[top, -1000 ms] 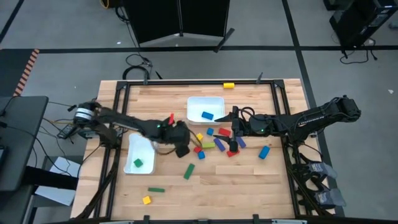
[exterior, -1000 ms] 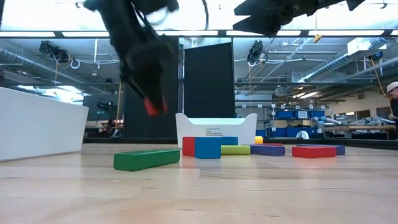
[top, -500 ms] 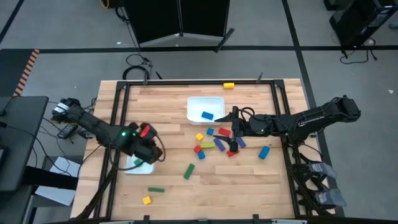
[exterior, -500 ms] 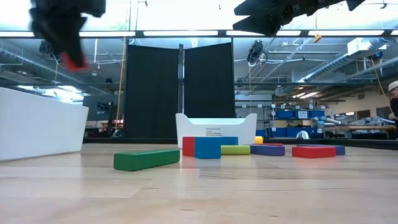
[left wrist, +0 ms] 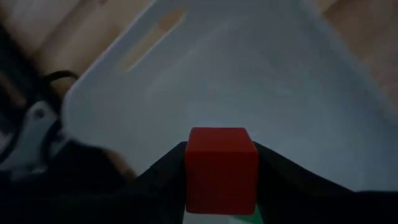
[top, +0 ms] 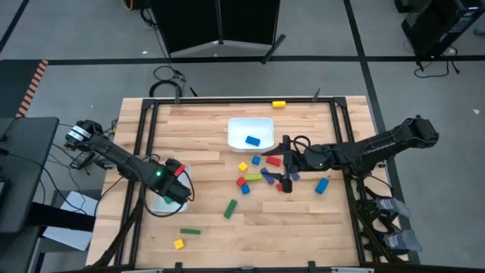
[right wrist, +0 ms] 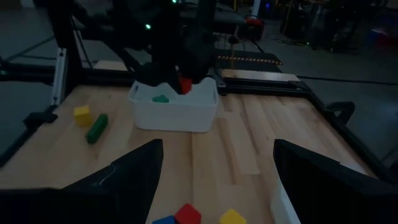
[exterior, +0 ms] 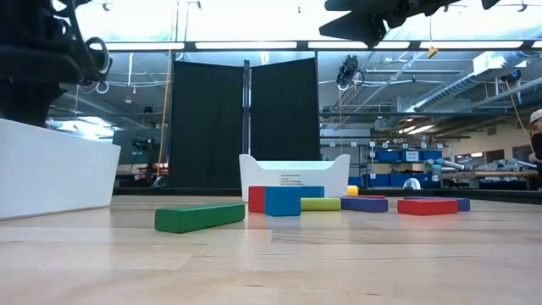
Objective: Sort blocks by size
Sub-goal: Put the square red block into the bottom white bin, then put the rectangular violet block into the top white bin
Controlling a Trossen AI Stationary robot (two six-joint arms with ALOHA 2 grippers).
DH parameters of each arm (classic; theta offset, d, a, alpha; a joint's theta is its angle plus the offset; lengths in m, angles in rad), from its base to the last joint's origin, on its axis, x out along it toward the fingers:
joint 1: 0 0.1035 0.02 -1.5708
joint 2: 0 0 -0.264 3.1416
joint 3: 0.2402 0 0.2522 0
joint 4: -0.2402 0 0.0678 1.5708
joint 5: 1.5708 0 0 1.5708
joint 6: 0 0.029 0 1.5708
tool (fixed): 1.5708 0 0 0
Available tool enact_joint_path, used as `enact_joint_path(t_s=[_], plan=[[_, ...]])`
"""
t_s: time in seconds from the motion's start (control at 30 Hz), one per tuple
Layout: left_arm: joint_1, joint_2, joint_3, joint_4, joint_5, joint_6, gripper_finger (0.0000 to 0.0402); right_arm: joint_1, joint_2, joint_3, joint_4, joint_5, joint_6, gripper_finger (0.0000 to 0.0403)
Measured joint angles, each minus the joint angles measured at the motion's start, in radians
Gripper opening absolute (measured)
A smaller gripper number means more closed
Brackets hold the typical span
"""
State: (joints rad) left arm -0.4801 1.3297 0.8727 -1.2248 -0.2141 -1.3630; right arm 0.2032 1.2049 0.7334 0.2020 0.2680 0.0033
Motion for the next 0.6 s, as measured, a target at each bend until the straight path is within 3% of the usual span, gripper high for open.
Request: enact_joint_path(t_s=[0.27,0.6], plan=[[0.0,0.0,0.062,0.091,-0.115,0.115,0.0166,0.006,0.045,0.0,-0.012,0.0,0.059,0.0316],[-0.019,-0.001,0.073,0.103,-0.129,0.16,0.0187,0.042,0.135,0.0,-0.106,0.035,0.077,0.0316]])
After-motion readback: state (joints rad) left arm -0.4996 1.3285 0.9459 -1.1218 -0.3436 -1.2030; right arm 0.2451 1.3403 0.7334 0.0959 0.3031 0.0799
